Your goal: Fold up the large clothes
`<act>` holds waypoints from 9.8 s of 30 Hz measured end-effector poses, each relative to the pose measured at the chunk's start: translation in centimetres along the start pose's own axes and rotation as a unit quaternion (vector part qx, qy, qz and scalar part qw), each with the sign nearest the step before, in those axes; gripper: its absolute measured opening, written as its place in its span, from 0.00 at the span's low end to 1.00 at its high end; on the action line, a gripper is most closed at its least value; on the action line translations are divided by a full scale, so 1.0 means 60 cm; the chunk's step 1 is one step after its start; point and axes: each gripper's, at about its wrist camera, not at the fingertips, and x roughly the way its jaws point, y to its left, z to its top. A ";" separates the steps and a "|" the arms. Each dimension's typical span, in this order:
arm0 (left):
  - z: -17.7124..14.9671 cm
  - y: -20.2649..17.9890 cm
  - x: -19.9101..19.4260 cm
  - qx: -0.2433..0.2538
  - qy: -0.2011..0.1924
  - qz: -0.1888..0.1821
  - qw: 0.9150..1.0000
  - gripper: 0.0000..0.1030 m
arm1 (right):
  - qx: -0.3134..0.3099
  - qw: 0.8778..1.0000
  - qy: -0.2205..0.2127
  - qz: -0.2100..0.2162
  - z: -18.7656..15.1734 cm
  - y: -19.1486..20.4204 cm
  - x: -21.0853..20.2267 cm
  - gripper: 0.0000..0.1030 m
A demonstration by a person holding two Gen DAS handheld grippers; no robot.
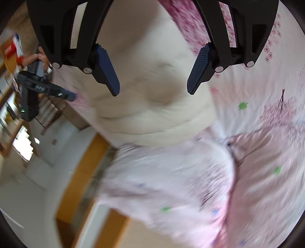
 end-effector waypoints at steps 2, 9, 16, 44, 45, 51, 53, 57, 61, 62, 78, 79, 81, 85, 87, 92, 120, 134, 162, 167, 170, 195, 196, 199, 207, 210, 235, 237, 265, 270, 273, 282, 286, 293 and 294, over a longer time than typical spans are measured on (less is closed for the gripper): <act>-0.011 -0.031 -0.007 0.032 0.009 -0.008 0.999 0.72 | -0.028 0.999 0.014 0.020 -0.028 0.021 -0.010 0.39; -0.052 -0.063 0.064 0.074 0.088 0.049 0.992 0.72 | -0.035 0.996 0.087 -0.006 -0.076 0.023 0.053 0.39; -0.041 -0.028 0.019 -0.001 0.050 -0.003 0.999 0.72 | -0.017 0.993 0.113 0.015 -0.038 0.022 0.027 0.79; -0.055 0.106 0.093 -0.221 0.111 -0.099 0.964 0.88 | 0.094 0.940 0.276 0.178 0.027 -0.050 0.200 0.98; -0.058 0.111 0.094 -0.227 0.111 -0.104 0.962 0.88 | 0.087 0.938 0.280 0.183 0.026 -0.041 0.206 0.98; -0.078 0.126 0.101 -0.263 0.115 -0.135 0.948 0.87 | 0.077 0.932 0.282 0.213 0.015 -0.011 0.213 0.87; -0.085 0.124 0.101 -0.268 0.111 -0.141 0.946 0.83 | 0.101 0.921 0.287 0.243 0.004 -0.011 0.215 0.71; -0.086 0.125 0.082 -0.268 0.090 -0.149 0.948 0.60 | 0.118 0.916 0.267 0.276 -0.005 0.002 0.205 0.42; -0.078 0.128 0.047 -0.258 0.064 -0.156 0.951 0.48 | 0.101 0.921 0.250 0.283 0.002 0.038 0.178 0.27; -0.074 0.130 0.034 -0.253 0.055 -0.155 0.954 0.47 | 0.094 0.921 0.247 0.285 0.006 0.051 0.175 0.26; -0.031 0.258 -0.106 -0.245 -0.036 -0.031 0.968 0.47 | 0.027 0.911 0.246 0.330 0.047 0.252 0.299 0.25; -0.034 0.274 -0.101 -0.252 -0.031 -0.022 0.967 0.47 | 0.027 0.912 0.248 0.326 0.042 0.248 0.302 0.26; -0.044 0.295 -0.088 -0.261 -0.020 -0.009 0.965 0.47 | 0.035 0.915 0.257 0.308 0.033 0.248 0.331 0.27; -0.059 0.322 -0.057 -0.269 -0.002 0.008 0.963 0.50 | 0.057 0.922 0.263 0.277 0.019 0.236 0.356 0.39; -0.061 0.323 -0.052 -0.263 0.004 0.017 0.965 0.53 | 0.062 0.928 0.262 0.258 0.011 0.226 0.346 0.50; -0.046 0.323 -0.051 -0.263 0.010 0.031 0.964 0.61 | 0.084 0.942 0.253 0.201 -0.020 0.179 0.271 0.71; -0.108 0.113 -0.048 -0.030 0.038 0.131 0.990 0.62 | -0.235 0.960 0.154 0.015 -0.179 0.275 0.082 0.29; -0.111 0.101 -0.047 -0.023 0.036 0.138 0.989 0.73 | 0.057 0.994 0.081 0.045 0.060 0.187 0.162 0.66; -0.129 0.067 -0.178 -0.010 -0.065 0.205 0.977 0.99 | -0.088 0.995 0.047 0.001 -0.085 0.228 0.074 0.47; -0.161 0.064 -0.203 -0.015 -0.070 0.253 0.965 0.99 | -0.145 0.988 0.055 0.017 -0.152 0.252 0.024 0.46; -0.179 0.059 -0.205 -0.014 -0.068 0.272 0.960 0.99 | -0.164 0.984 0.063 0.010 -0.177 0.267 0.024 0.46; -0.227 0.049 -0.189 -0.026 -0.033 0.382 0.923 0.99 | -0.195 0.974 0.058 -0.104 -0.205 0.271 0.039 0.92; -0.229 0.046 -0.189 -0.024 -0.031 0.387 0.921 0.99 | -0.200 0.972 0.042 -0.115 -0.205 0.272 0.025 0.95; -0.233 0.038 -0.192 -0.024 -0.032 0.385 0.922 0.99 | -0.214 0.965 -0.005 -0.150 -0.211 0.280 -0.020 0.98; -0.240 0.031 -0.211 -0.065 -0.021 0.355 0.932 0.99 | -0.184 0.977 -0.012 -0.110 -0.235 0.269 -0.096 0.98; -0.241 0.030 -0.214 -0.080 -0.004 0.349 0.934 0.99 | -0.174 0.980 0.014 -0.091 -0.249 0.269 -0.096 0.98; -0.256 0.049 -0.170 -0.094 0.080 0.354 0.927 0.99 | -0.215 0.959 0.129 -0.134 -0.333 0.286 -0.029 0.98; -0.257 0.050 -0.167 -0.094 0.082 0.352 0.928 0.99 | -0.215 0.958 0.132 -0.135 -0.333 0.285 -0.026 0.98; -0.255 0.061 -0.161 -0.097 0.086 0.350 0.928 0.99 | -0.208 0.958 0.145 -0.136 -0.334 0.275 -0.013 0.98; -0.255 0.061 -0.161 -0.096 0.085 0.349 0.928 0.99 | -0.208 0.958 0.145 -0.136 -0.334 0.275 -0.013 0.98; -0.255 0.061 -0.159 -0.096 0.086 0.349 0.928 0.99 | -0.207 0.958 0.146 -0.137 -0.334 0.276 -0.013 0.98; -0.255 0.062 -0.156 -0.098 0.086 0.349 0.928 0.99 | -0.206 0.958 0.146 -0.137 -0.335 0.275 -0.011 0.98; -0.255 0.061 -0.156 -0.098 0.086 0.350 0.928 0.99 | -0.205 0.958 0.146 -0.138 -0.335 0.276 -0.011 0.98; -0.256 0.061 -0.155 -0.098 0.086 0.349 0.928 0.99 | -0.204 0.958 0.147 -0.137 -0.336 0.277 -0.010 0.98; -0.256 0.061 -0.155 -0.098 0.086 0.349 0.928 0.99 | -0.204 0.958 0.147 -0.137 -0.336 0.276 -0.010 0.98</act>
